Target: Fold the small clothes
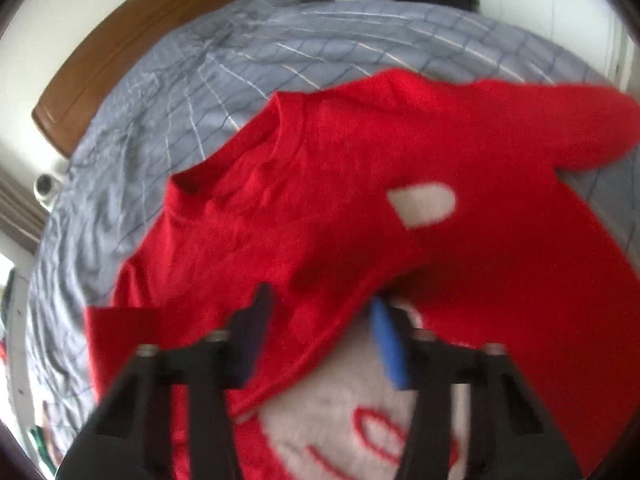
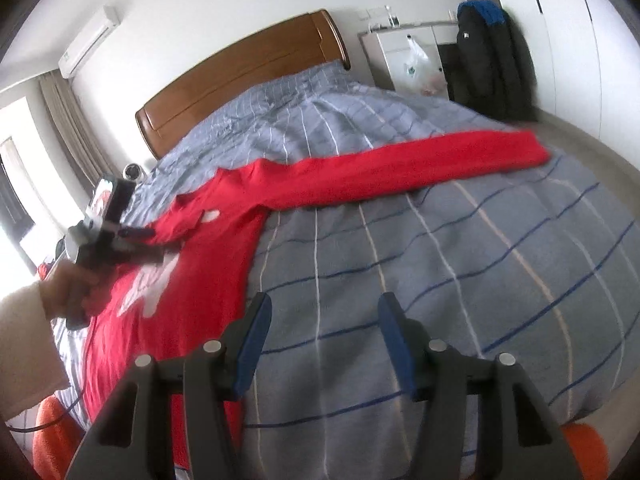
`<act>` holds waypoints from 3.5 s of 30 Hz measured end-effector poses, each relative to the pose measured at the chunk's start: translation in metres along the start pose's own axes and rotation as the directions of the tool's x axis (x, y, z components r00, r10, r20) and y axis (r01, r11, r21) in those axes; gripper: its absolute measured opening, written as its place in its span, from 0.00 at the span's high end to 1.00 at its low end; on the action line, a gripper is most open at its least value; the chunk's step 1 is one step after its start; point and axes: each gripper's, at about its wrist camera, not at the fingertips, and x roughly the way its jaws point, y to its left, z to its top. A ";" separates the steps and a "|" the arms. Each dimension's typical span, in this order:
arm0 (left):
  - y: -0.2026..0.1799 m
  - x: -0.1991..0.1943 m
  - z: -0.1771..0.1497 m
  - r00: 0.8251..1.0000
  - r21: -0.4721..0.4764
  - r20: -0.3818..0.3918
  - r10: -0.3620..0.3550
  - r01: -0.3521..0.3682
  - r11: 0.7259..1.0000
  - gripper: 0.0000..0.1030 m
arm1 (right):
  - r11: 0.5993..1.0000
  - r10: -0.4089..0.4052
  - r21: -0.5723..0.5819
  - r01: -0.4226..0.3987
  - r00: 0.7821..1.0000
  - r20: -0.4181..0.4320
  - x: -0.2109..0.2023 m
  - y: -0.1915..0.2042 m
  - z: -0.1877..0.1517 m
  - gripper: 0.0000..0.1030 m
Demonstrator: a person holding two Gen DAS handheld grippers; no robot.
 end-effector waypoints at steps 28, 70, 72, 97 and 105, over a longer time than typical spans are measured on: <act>0.319 -0.069 -0.290 0.850 -0.774 -0.392 0.350 -0.511 0.373 0.97 | 0.996 -0.028 -0.083 0.026 0.999 -0.019 0.006 0.021 -0.011 0.47; 0.024 -0.120 -0.298 0.942 -0.557 -0.024 -0.336 0.266 0.787 0.48 | 0.980 0.157 -0.028 -0.199 0.848 -0.506 0.045 0.062 -0.062 0.32; 0.018 -0.118 -0.296 0.933 -0.552 -0.011 -0.359 0.294 0.781 0.95 | 0.979 0.143 -0.053 -0.199 0.843 -0.518 0.048 0.065 -0.064 0.47; 0.009 -0.142 -0.290 0.984 -0.461 -0.052 -0.169 0.127 0.878 0.49 | 0.985 0.029 -0.129 -0.115 0.846 -0.533 0.028 0.065 -0.071 0.63; 0.082 -0.169 -0.237 0.987 -0.522 0.154 0.053 0.036 0.852 0.07 | 0.982 -0.093 -0.167 0.084 0.994 -0.049 -0.050 0.054 -0.018 0.27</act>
